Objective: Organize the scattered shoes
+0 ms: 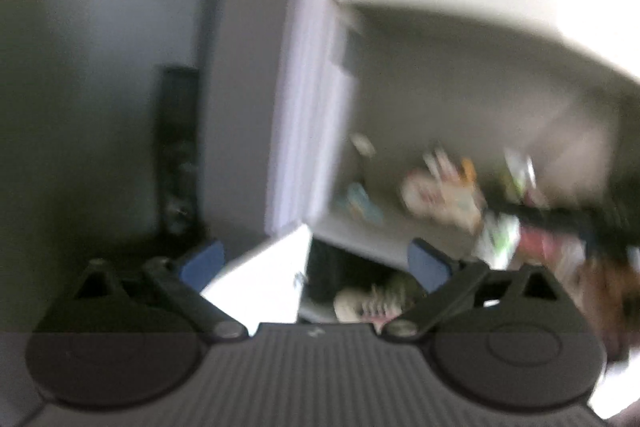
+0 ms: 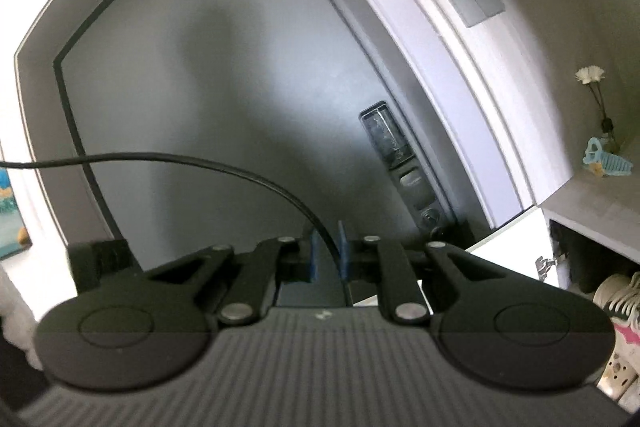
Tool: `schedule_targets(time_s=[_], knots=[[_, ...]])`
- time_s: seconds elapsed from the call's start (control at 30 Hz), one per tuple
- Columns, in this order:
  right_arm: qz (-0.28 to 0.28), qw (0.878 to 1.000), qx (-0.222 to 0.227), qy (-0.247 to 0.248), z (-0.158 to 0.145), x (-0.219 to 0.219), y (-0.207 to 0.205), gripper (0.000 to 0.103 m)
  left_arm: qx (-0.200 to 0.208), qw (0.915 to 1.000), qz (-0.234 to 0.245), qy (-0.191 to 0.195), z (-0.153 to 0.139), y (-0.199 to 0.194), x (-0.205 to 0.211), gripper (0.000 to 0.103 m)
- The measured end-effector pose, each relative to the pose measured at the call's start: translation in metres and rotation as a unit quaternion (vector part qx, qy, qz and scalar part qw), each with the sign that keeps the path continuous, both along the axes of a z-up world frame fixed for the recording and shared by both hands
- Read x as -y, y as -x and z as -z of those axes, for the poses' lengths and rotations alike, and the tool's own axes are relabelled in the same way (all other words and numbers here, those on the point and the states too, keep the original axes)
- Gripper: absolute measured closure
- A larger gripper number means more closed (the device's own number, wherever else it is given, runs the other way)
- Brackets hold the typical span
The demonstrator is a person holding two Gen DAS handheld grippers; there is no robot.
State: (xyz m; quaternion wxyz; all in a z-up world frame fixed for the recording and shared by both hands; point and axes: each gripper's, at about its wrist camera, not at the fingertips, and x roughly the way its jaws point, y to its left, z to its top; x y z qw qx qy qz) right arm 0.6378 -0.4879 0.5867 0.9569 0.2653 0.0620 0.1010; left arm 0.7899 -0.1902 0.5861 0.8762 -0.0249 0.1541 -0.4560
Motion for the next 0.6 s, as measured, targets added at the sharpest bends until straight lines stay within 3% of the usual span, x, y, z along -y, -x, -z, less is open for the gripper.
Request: schedule_targets(time_s=[0.13, 0.23, 0.37, 0.5, 0.6], knots=[[-0.048, 0.998, -0.038, -0.013, 0.006, -0.058, 0.008, 0.089, 0.038, 0.9968, -0.069, 0.013, -0.023, -0.016, -0.017, 0.001], [-0.084, 0.993, -0.082, 0.014, 0.007, -0.109, 0.01, 0.089, 0.058, 0.9949, -0.078, 0.027, -0.038, -0.02, -0.019, 0.0], [-0.147, 0.981, -0.118, 0.04, 0.015, -0.164, 0.008, 0.089, 0.033, 0.9944, -0.088, 0.048, -0.047, -0.018, -0.014, 0.0], [-0.233, 0.958, -0.143, 0.088, 0.031, -0.227, -0.001, 0.089, 0.005, 0.9929, -0.102, 0.061, -0.045, -0.003, -0.019, 0.0], [-0.268, 0.945, -0.153, 0.111, 0.04, -0.249, 0.006, 0.087, 0.006, 0.9902, -0.127, 0.058, -0.034, 0.019, -0.029, 0.0]])
